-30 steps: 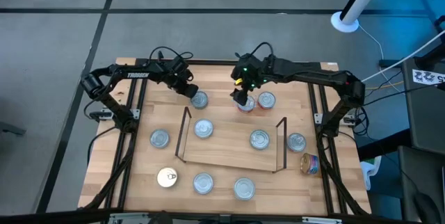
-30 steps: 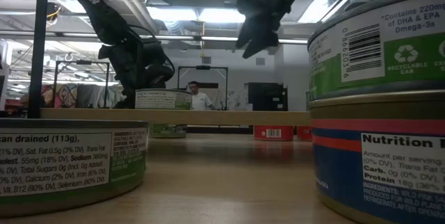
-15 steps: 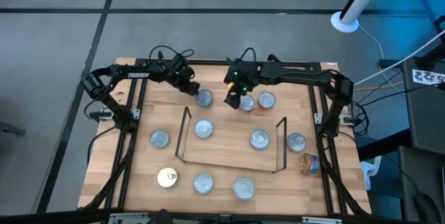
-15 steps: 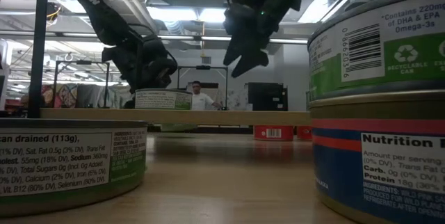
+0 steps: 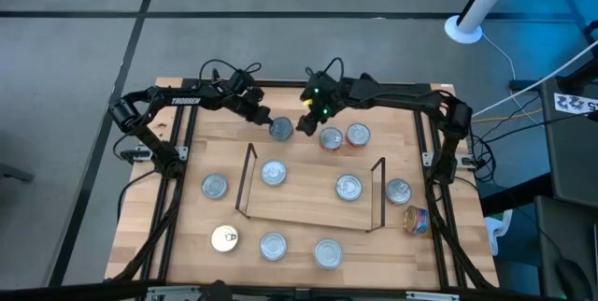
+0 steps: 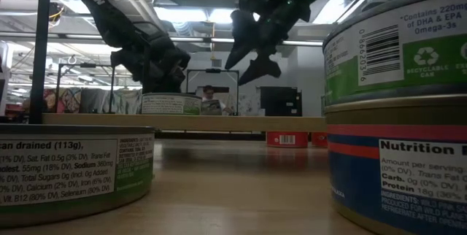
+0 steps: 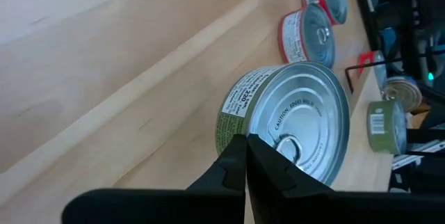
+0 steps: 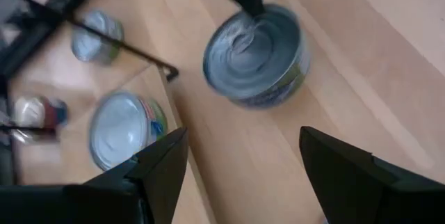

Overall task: Stack canned seafood by type on shelf
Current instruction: Stack the green tuna can on top of the green tuna can on the shelf

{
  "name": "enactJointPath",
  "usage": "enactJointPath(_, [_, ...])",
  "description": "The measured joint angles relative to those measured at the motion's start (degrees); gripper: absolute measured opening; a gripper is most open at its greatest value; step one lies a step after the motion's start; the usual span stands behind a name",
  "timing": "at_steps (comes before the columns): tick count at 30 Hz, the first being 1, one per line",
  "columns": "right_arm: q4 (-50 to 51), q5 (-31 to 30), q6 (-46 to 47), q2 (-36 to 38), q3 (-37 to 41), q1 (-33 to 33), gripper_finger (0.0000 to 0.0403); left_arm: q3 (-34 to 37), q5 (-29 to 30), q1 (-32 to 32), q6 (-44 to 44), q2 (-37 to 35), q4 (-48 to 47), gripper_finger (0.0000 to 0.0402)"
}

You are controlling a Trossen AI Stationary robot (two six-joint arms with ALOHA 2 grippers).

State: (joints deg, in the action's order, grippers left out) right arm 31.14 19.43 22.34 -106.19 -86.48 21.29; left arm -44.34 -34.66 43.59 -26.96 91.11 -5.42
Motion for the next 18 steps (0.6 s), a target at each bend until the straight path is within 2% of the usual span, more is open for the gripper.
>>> enactJointPath(5, [0.66,6.35,4.61,-1.11,-0.02,4.18,0.0273,-0.07,-1.22,0.00,-0.25,-0.03,1.83,0.0000])
enactJointPath(10, [-0.28,16.51,10.92,-3.20,-0.07,7.59,0.0273,-0.07,-1.37,0.00,-0.79,-0.04,2.65,0.0000])
enactJointPath(18, [-1.53,26.10,16.07,-7.43,-0.04,8.36,0.0273,-0.09,-2.81,0.00,-1.69,-0.09,5.54,0.0000])
